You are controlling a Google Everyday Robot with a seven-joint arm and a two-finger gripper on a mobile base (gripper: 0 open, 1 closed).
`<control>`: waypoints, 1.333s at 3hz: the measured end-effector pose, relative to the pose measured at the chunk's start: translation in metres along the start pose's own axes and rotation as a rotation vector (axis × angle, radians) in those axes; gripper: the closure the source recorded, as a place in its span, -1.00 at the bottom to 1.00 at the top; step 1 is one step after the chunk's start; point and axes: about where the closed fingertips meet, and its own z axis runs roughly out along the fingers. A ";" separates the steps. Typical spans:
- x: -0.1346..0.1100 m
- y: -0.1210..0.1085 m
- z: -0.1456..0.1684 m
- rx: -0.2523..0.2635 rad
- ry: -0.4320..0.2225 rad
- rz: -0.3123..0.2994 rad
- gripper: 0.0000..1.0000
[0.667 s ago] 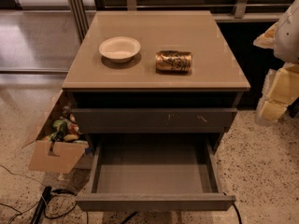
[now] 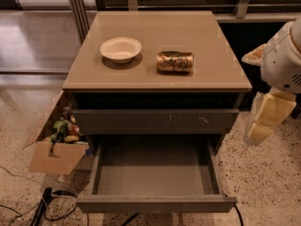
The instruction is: Close middle drawer
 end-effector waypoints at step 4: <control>0.078 0.111 0.218 -0.178 -0.169 0.020 -0.03</control>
Offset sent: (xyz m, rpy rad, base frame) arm -0.0481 -0.0150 -0.2387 0.2013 0.0865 0.0545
